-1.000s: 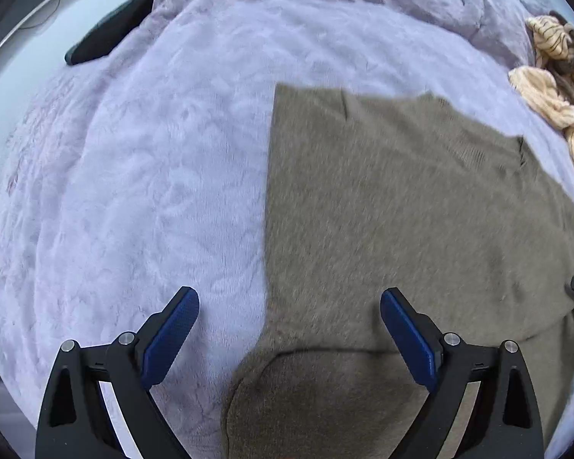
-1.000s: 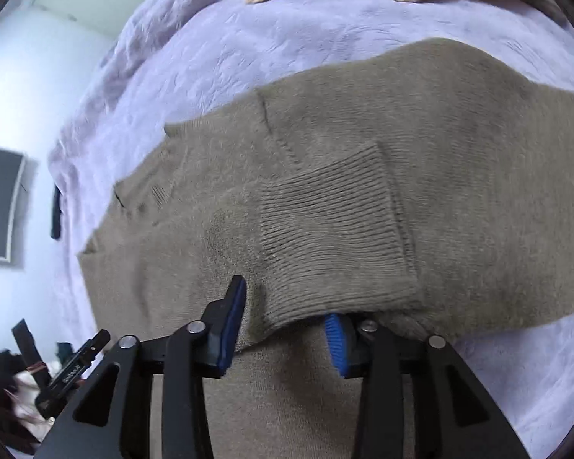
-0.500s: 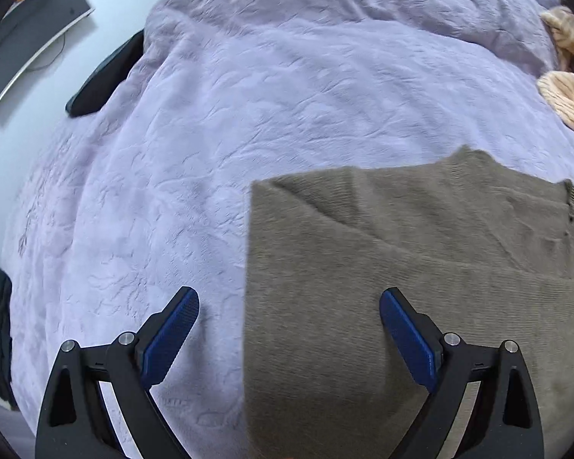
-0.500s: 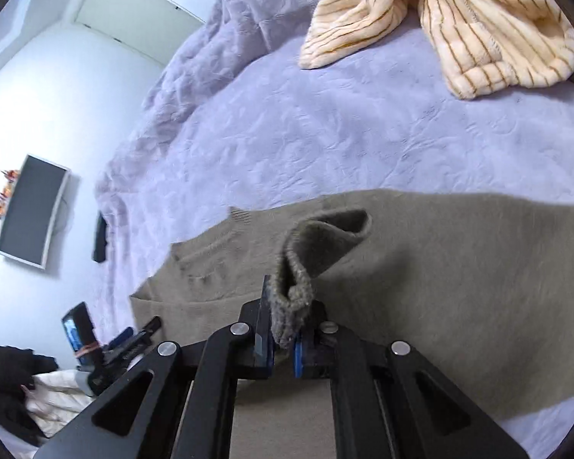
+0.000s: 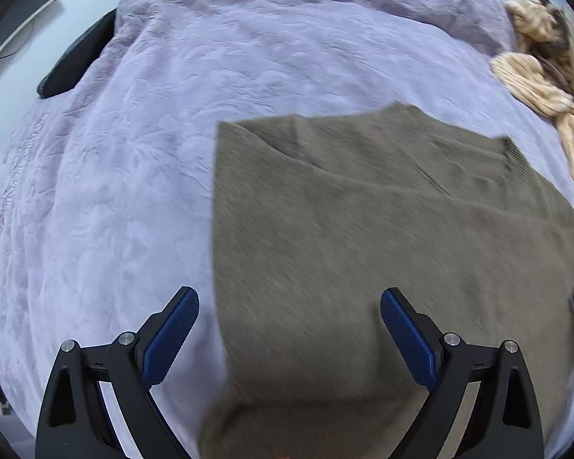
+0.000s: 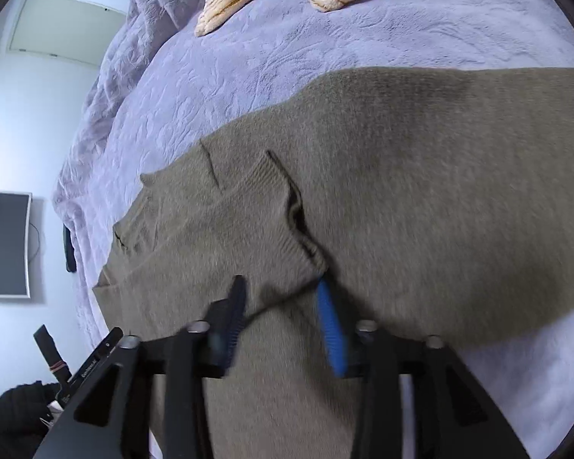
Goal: Fold small clothes
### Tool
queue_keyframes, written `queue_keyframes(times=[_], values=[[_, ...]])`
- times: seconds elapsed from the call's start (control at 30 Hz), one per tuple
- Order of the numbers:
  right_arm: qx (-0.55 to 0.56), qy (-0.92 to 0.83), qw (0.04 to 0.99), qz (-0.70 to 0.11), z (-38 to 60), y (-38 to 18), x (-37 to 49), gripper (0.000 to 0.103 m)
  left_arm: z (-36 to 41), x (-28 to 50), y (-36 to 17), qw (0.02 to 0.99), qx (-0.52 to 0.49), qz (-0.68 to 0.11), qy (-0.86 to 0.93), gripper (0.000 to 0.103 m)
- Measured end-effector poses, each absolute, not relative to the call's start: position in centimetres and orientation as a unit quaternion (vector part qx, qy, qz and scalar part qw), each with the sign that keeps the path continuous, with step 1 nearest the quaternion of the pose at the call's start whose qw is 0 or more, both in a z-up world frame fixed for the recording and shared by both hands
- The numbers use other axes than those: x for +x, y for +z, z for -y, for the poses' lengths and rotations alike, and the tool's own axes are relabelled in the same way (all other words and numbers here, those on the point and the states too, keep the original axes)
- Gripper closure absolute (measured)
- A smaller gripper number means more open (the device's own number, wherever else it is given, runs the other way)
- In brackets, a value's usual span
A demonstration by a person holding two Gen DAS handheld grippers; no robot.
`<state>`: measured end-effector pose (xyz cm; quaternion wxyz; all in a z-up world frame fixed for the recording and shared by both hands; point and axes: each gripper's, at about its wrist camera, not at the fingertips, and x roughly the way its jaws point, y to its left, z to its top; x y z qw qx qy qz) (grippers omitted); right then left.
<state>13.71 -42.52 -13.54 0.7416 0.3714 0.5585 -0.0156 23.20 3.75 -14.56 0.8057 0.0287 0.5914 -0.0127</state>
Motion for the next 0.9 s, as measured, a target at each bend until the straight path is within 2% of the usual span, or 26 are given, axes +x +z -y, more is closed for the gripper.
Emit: queue_keyframes(times=[0.07, 0.13, 0.23, 0.53, 0.9], values=[[0.358, -0.016, 0.742, -0.567, 41.7, -12.9, 12.7, 0.035, -2.4, 21.8, -14.2, 0.798, 0.036, -0.601, -0.026, 0.007], [0.344, -0.018, 0.742, -0.575, 41.1, -12.3, 11.4, 0.035, -0.9, 20.6, -14.1, 0.789, 0.042, -0.611, -0.038, 0.007], [0.339, -0.015, 0.733, -0.59, 40.5, -11.9, 9.6, 0.026, 1.4, 18.6, -13.8, 0.779, 0.039, -0.623, -0.054, 0.007], [0.338, -0.027, 0.711, -0.616, 40.5, -12.1, 3.5, 0.026, 7.8, 14.7, -12.5, 0.759, 0.066, -0.641, -0.093, 0.007], [0.38, -0.066, 0.704, -0.597, 45.3, -12.7, -1.3, 0.026, 14.6, 13.0, -13.2, 0.738, 0.112, -0.654, -0.124, 0.007]])
